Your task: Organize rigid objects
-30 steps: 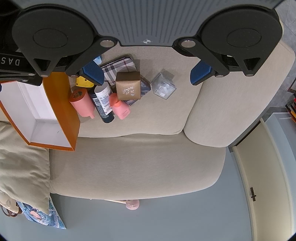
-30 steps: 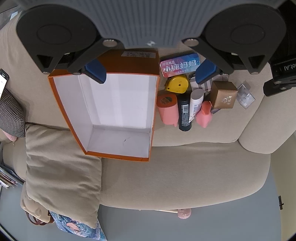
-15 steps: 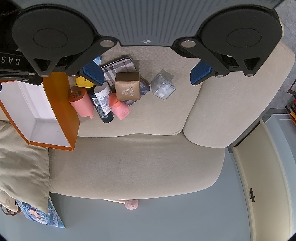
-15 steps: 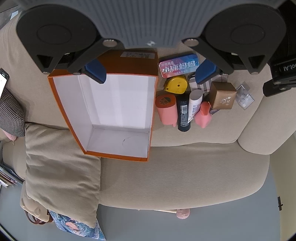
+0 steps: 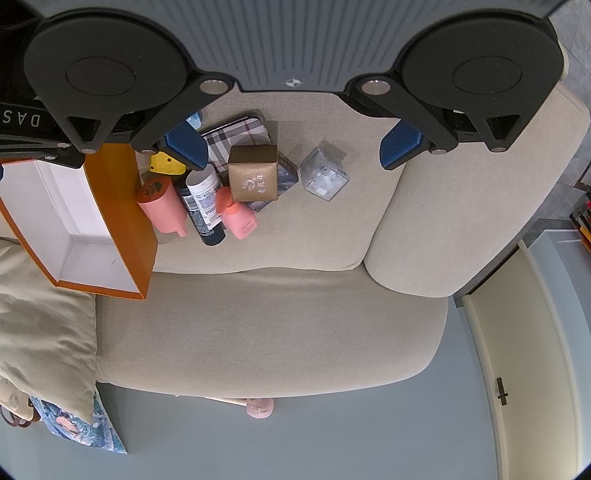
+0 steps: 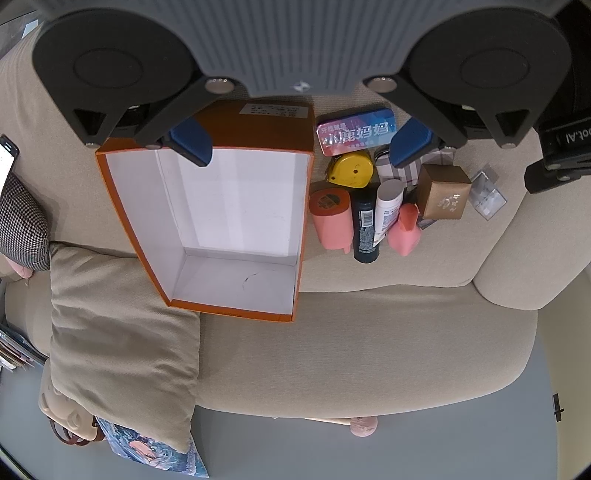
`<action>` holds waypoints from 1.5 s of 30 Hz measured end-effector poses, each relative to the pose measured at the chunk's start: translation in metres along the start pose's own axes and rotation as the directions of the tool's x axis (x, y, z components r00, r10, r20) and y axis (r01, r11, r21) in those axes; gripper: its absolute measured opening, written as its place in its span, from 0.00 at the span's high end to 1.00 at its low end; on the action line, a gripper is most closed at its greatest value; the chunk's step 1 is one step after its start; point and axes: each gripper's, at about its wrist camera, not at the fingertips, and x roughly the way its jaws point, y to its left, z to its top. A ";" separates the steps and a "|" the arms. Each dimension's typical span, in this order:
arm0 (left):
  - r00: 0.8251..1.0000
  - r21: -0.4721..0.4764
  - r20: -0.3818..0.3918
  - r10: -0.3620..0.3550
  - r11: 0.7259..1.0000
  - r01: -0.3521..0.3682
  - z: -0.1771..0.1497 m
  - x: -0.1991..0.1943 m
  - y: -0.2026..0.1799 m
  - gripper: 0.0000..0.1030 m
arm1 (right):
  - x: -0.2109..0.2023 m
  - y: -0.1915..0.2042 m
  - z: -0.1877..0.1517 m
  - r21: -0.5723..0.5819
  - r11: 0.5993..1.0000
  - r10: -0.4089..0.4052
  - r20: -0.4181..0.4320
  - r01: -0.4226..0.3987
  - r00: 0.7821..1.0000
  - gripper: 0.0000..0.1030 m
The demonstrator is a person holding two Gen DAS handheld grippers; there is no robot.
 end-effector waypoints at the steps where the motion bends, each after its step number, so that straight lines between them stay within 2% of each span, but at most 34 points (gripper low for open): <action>1: 1.000 -0.002 -0.001 -0.001 1.000 0.001 0.000 0.000 0.000 0.00 | 0.000 0.000 0.000 -0.001 1.000 0.000 0.000 0.000 1.000 0.01; 12: 1.000 -0.035 0.005 -0.029 0.999 0.029 0.000 0.006 0.008 0.00 | 0.008 0.005 0.001 -0.019 1.000 0.014 -0.004 -0.014 1.000 0.01; 14: 0.997 -0.054 0.013 -0.075 0.996 0.076 0.003 0.008 0.012 0.00 | 0.009 0.005 0.001 -0.025 0.999 0.033 0.012 -0.033 0.999 0.01; 16: 0.991 -0.050 0.009 -0.131 0.990 0.131 0.007 0.012 0.014 0.06 | 0.010 0.008 0.004 -0.038 0.998 0.051 0.032 -0.050 0.998 0.01; 21: 0.989 -0.043 0.006 -0.150 0.988 0.150 0.015 0.022 0.014 0.06 | 0.014 0.017 0.011 -0.096 0.988 0.129 0.077 -0.121 0.989 0.02; 25: 0.981 -0.081 -0.012 -0.195 0.978 0.194 0.021 0.037 0.022 0.05 | 0.029 0.022 0.019 -0.123 0.982 0.152 0.066 -0.143 0.986 0.04; 27: 0.970 -0.085 -0.030 -0.240 0.968 0.237 0.026 0.048 0.024 0.05 | 0.038 0.022 0.025 -0.127 0.978 0.173 0.050 -0.165 0.984 0.05; 31: 0.962 -0.059 -0.058 -0.267 0.963 0.264 0.037 0.067 0.022 0.12 | 0.060 0.027 0.042 -0.173 0.965 0.196 -0.009 -0.194 0.981 0.20; 34: 0.944 -0.027 -0.089 -0.318 0.948 0.316 0.047 0.086 0.018 0.18 | 0.081 0.028 0.059 -0.187 0.957 0.211 -0.075 -0.221 0.975 0.32; 37: 0.906 0.014 -0.154 -0.393 0.916 0.400 0.056 0.112 0.011 0.35 | 0.106 0.027 0.079 -0.197 0.946 0.235 -0.135 -0.259 0.963 0.48; 39: 0.879 0.029 -0.207 -0.429 0.896 0.444 0.061 0.129 0.006 0.49 | 0.122 0.026 0.091 -0.209 0.938 0.243 -0.167 -0.275 0.956 0.53; 41: 0.859 0.027 -0.247 -0.448 0.883 0.468 0.065 0.148 0.000 0.52 | 0.136 0.027 0.101 -0.224 0.930 0.251 -0.196 -0.292 0.948 0.57; 45: 0.840 0.045 -0.293 -0.457 0.871 0.490 0.069 0.177 -0.015 0.58 | 0.164 0.032 0.110 -0.261 0.907 0.264 -0.255 -0.329 0.930 0.65</action>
